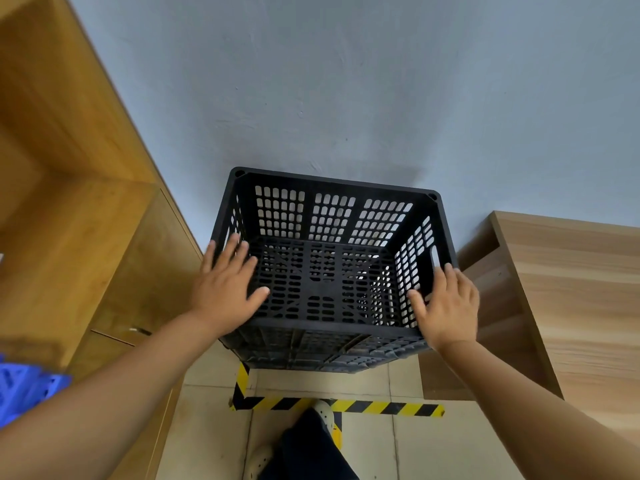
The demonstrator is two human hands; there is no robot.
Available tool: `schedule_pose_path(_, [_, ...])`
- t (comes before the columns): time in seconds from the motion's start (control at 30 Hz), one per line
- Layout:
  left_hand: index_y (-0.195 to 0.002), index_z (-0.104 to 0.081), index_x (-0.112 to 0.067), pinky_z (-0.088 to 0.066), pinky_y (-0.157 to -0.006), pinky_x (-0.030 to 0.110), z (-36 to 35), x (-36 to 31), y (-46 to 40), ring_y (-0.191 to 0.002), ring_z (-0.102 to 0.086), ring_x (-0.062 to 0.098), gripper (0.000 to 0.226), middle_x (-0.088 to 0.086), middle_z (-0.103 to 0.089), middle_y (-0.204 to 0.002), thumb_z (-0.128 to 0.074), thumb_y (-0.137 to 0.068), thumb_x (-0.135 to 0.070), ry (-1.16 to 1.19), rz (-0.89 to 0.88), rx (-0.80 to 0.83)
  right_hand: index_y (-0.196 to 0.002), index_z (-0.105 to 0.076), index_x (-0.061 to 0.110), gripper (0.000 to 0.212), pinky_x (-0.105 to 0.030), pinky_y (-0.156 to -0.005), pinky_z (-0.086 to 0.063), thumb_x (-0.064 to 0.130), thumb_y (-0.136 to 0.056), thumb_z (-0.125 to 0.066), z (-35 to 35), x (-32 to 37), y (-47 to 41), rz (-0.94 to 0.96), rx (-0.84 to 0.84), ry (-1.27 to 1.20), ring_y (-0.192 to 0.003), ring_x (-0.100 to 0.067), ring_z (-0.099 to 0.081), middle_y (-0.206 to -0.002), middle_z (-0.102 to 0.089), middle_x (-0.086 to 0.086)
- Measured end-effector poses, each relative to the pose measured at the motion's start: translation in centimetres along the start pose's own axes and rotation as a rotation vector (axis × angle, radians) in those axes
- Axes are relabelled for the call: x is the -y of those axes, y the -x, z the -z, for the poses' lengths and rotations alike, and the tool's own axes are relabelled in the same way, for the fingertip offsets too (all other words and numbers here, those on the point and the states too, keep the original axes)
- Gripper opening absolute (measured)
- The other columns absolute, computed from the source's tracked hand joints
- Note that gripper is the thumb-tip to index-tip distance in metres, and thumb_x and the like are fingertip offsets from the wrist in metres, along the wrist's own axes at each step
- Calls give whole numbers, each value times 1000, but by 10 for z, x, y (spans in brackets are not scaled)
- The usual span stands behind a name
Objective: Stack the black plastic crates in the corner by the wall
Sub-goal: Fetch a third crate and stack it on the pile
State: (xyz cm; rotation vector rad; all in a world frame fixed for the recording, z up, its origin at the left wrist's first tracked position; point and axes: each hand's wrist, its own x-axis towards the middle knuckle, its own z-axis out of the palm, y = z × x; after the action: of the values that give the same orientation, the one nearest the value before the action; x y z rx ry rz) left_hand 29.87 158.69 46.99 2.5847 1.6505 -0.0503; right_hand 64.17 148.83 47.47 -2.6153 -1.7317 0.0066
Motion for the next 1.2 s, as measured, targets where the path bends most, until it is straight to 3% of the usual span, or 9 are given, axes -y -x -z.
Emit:
schedule_pose_path(0.13, [-149,-19,-20,17,-114,50,-4,-54,1,-145,18,22,78,4,-5,-160,-4,-86,-65,18,-130,97,-148,-24,14,86,-47,-117,-6,67,-85,-2,-7,62,17,220,99,16,-145,-27,-16,-155,-27,-10])
schedule_pose_path(0.23, [-149,-19,-19,15,-115,52,-11,-78,0,-144,20,21,79,5,-6,-160,-2,-86,-64,-18,-141,118,-150,-19,18,88,-47,-118,-2,67,-82,5,-12,99,25,287,156,-23,-146,-25,-10,-157,-24,-6])
schedule_pose_path(0.53, [-145,-30,-17,10,-116,51,-14,-76,-3,-146,15,20,76,5,-17,-158,-15,-88,-65,16,-121,50,-148,-25,18,94,-45,-117,-14,70,-78,8,-13,103,22,280,140,-9,-143,-25,-21,-151,-34,-5])
schedule_pose_path(0.67, [-148,-25,-20,17,-114,50,-13,-56,0,-145,18,17,82,2,-16,-159,-3,-84,-67,2,-203,46,-149,-22,19,89,-43,-118,-6,68,-80,5,-10,81,25,306,134,9,-145,-23,-16,-154,-29,-4])
schedule_pose_path(0.8, [-147,-27,-22,33,-104,42,-12,-1,7,-145,15,18,98,2,-19,-158,17,-75,-72,-89,-114,21,-152,-10,21,86,-45,-118,5,70,-83,7,-9,14,27,100,144,89,-147,-23,1,-160,-10,-7])
schedule_pose_path(0.93, [-145,-32,-22,40,-97,34,-12,32,19,-142,20,15,92,0,-19,-158,10,-76,-66,-72,-12,37,-148,13,24,84,-44,-117,11,67,-76,21,-5,-27,34,27,206,103,-143,-22,23,-159,14,-6])
schedule_pose_path(1.03, [-143,-38,-21,39,-99,31,-13,32,17,-142,13,14,89,1,-25,-156,2,-78,-67,-32,-16,46,-141,22,28,63,-45,-118,10,59,-89,3,-4,-26,32,27,234,79,-141,-21,28,-157,21,-6])
schedule_pose_path(1.2, [-146,-31,-21,39,-99,30,-16,36,11,-142,15,15,91,-1,-15,-157,1,-76,-69,-50,-45,28,-140,24,29,80,-43,-114,18,73,-75,10,-1,-32,21,68,253,51,-140,-19,29,-150,29,0])
